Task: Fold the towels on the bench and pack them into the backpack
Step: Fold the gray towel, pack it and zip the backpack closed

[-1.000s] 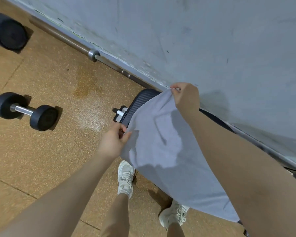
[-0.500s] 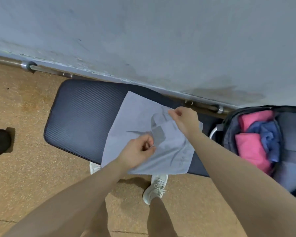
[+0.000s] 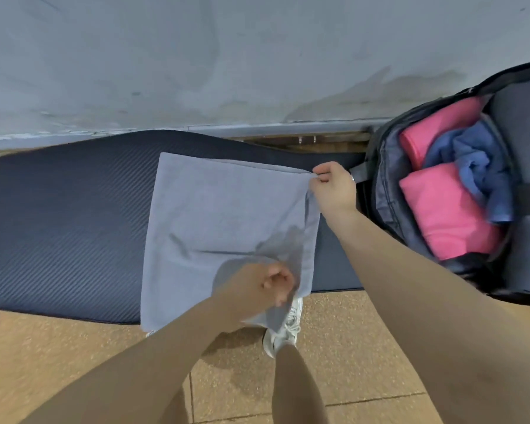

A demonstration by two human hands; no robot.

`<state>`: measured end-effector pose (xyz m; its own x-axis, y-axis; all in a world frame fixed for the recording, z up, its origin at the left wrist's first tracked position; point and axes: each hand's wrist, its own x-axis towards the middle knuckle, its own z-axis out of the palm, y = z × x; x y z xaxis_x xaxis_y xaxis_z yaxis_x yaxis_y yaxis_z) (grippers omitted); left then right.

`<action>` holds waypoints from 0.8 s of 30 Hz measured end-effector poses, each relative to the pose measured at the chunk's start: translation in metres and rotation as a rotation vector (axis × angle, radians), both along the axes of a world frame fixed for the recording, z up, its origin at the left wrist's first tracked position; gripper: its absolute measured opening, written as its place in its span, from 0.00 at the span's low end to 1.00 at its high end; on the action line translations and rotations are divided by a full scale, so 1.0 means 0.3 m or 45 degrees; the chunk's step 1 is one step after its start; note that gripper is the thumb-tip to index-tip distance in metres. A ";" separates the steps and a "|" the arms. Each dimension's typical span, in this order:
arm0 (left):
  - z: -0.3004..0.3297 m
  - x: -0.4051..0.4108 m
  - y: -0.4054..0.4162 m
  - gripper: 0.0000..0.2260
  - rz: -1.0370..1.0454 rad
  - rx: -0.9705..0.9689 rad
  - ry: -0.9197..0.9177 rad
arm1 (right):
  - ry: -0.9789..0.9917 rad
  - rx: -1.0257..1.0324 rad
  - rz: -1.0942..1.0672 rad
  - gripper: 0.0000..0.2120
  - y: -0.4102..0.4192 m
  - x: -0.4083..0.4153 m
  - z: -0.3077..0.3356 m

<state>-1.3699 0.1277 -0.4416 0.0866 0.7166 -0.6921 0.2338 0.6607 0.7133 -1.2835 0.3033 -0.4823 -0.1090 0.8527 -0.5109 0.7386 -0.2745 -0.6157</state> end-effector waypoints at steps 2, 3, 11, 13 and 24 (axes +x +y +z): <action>-0.020 -0.055 0.029 0.08 0.107 0.088 0.051 | -0.019 0.026 -0.045 0.12 0.019 -0.002 -0.021; -0.036 -0.095 0.047 0.08 0.147 0.158 0.133 | -0.038 0.032 -0.035 0.12 0.025 0.000 -0.027; -0.132 -0.470 0.192 0.19 -0.004 0.295 1.207 | -0.137 0.108 0.067 0.13 0.016 -0.012 -0.044; -0.148 -0.525 0.215 0.21 -0.165 0.215 1.279 | -0.174 0.108 0.058 0.11 0.012 -0.021 -0.046; -0.139 -0.670 0.219 0.12 -0.334 0.155 1.291 | -0.349 0.138 -0.062 0.05 0.012 -0.044 -0.030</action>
<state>-1.5707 0.1935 -0.4833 -0.3298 0.8288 -0.4521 0.8833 0.4399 0.1620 -1.2967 0.3068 -0.4914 0.0627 0.9048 -0.4213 0.8689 -0.2572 -0.4229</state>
